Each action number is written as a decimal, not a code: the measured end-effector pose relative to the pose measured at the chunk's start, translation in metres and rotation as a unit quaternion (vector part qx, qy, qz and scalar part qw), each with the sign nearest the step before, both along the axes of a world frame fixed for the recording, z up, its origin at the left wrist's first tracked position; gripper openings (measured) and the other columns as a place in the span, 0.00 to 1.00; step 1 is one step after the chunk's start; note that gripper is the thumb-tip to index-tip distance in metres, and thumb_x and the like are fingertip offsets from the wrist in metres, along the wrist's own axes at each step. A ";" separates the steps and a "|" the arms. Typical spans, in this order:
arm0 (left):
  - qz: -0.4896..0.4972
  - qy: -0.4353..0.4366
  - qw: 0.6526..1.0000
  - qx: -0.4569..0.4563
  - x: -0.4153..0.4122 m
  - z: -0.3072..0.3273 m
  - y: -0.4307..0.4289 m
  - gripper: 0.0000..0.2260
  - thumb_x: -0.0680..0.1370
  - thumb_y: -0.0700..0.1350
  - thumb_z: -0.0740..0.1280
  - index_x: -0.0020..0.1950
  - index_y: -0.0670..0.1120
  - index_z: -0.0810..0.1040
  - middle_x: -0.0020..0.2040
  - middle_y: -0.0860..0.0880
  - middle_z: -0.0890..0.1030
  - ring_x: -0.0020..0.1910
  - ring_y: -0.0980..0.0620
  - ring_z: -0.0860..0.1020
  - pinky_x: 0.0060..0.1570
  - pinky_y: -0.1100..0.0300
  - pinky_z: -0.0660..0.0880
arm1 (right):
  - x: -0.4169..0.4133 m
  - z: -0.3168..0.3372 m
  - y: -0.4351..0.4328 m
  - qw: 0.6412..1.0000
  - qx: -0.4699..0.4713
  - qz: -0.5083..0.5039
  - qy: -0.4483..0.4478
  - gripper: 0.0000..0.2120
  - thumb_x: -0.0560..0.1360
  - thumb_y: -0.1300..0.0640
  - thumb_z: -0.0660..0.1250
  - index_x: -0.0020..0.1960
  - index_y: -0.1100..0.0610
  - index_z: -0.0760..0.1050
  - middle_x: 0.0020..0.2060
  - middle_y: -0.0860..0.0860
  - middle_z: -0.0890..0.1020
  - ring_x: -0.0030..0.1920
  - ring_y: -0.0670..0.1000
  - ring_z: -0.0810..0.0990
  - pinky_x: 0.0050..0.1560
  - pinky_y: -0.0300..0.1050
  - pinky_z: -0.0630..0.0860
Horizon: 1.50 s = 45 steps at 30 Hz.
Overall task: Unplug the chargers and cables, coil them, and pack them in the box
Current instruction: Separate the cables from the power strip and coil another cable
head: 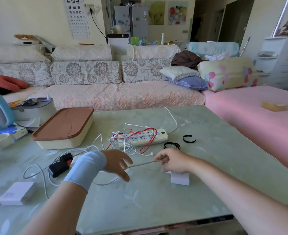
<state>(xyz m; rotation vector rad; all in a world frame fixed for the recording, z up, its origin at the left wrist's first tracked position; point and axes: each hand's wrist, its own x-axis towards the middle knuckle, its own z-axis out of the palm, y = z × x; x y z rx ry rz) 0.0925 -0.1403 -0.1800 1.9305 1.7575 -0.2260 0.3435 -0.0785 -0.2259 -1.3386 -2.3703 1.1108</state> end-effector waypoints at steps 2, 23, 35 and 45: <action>0.006 -0.089 0.995 0.041 0.005 0.001 0.000 0.29 0.68 0.53 0.77 0.66 0.56 0.72 0.59 0.56 0.79 0.57 0.55 0.77 0.64 0.57 0.71 | 0.009 0.001 0.004 0.999 -0.017 -0.016 0.040 0.18 0.71 0.70 0.71 0.56 0.53 0.81 0.46 0.45 0.83 0.44 0.42 0.79 0.44 0.31 0.75; 0.012 -0.010 0.991 -0.130 0.088 -0.014 0.016 0.22 0.76 0.53 0.70 0.66 0.45 0.74 0.54 0.47 0.82 0.51 0.48 0.82 0.53 0.51 0.79 | 0.047 0.004 -0.003 0.980 0.017 0.087 -0.178 0.20 0.76 0.49 0.69 0.67 0.40 0.74 0.48 0.43 0.78 0.50 0.46 0.77 0.50 0.39 0.72; 0.015 -0.093 0.979 0.182 0.131 -0.014 0.066 0.09 0.80 0.50 0.61 0.56 0.55 0.78 0.56 0.52 0.81 0.52 0.49 0.77 0.53 0.61 0.72 | 0.087 -0.015 0.077 0.955 0.199 -0.195 -0.103 0.16 0.75 0.64 0.59 0.54 0.52 0.81 0.55 0.47 0.80 0.57 0.53 0.79 0.57 0.48 0.76; -0.023 -0.016 0.993 0.112 0.153 -0.050 0.108 0.17 0.80 0.46 0.60 0.69 0.54 0.73 0.71 0.50 0.69 0.70 0.48 0.67 0.69 0.57 0.62 | 0.089 -0.036 0.103 0.959 0.183 -0.184 -0.111 0.13 0.73 0.62 0.65 0.56 0.56 0.81 0.51 0.53 0.82 0.54 0.57 0.78 0.51 0.43 0.73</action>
